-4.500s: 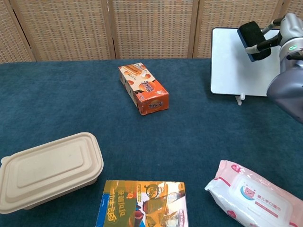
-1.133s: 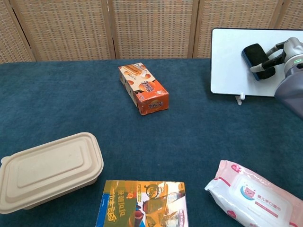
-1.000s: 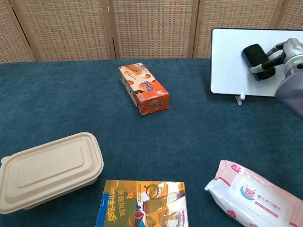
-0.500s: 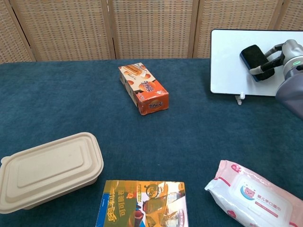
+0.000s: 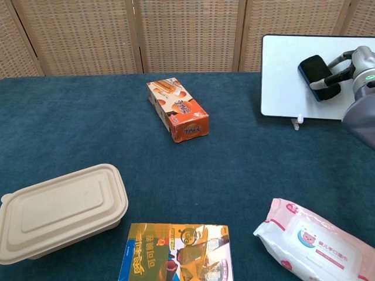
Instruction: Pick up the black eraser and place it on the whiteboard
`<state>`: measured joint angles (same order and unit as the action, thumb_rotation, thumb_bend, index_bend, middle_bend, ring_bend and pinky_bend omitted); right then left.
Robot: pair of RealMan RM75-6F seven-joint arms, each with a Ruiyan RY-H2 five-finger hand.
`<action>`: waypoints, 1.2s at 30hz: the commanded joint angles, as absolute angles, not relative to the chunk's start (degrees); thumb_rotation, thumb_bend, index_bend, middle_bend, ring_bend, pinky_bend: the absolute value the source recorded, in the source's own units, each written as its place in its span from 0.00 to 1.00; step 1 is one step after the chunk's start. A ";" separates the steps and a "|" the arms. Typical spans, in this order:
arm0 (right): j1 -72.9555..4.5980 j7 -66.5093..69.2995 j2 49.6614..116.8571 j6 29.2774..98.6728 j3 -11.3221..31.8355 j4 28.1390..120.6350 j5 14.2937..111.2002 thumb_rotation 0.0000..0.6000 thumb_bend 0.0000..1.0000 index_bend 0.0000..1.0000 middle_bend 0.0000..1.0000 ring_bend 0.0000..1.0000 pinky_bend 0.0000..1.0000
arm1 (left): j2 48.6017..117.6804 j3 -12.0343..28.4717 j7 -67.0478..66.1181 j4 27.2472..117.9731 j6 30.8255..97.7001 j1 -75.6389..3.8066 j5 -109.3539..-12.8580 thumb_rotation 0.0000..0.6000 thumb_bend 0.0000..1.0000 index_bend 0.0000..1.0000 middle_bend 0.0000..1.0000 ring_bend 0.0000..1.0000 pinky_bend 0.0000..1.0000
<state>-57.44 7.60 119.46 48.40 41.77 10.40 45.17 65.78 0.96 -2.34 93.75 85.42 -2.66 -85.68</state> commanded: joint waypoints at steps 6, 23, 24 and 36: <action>-55.62 11.22 118.77 52.13 40.85 12.88 46.70 1.00 0.00 0.00 0.00 0.00 0.00 | 65.53 0.73 -2.07 94.04 86.22 -2.40 -86.55 1.00 0.25 0.00 0.00 0.00 0.00; -34.50 17.87 101.28 75.64 27.24 52.68 62.99 1.00 0.00 0.00 0.00 0.00 0.00 | 64.22 -0.19 -1.12 95.37 89.87 -0.89 -89.90 1.00 0.25 0.00 0.00 0.00 0.00; -32.73 17.31 99.02 76.44 26.16 56.91 63.93 1.00 0.00 0.00 0.00 0.00 0.00 | 64.18 -0.31 -1.27 95.50 90.15 -0.75 -90.21 1.00 0.25 0.00 0.00 0.00 0.00; -19.04 13.96 78.98 82.40 13.60 86.09 76.48 1.00 0.05 0.00 0.00 0.00 0.00 | 63.15 -1.98 -2.09 96.94 91.82 0.41 -93.34 1.00 0.25 0.00 0.00 0.00 0.00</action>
<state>-22.66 15.04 82.95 79.74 17.23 82.11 72.59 63.19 -1.95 -2.12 96.90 91.77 0.38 -93.29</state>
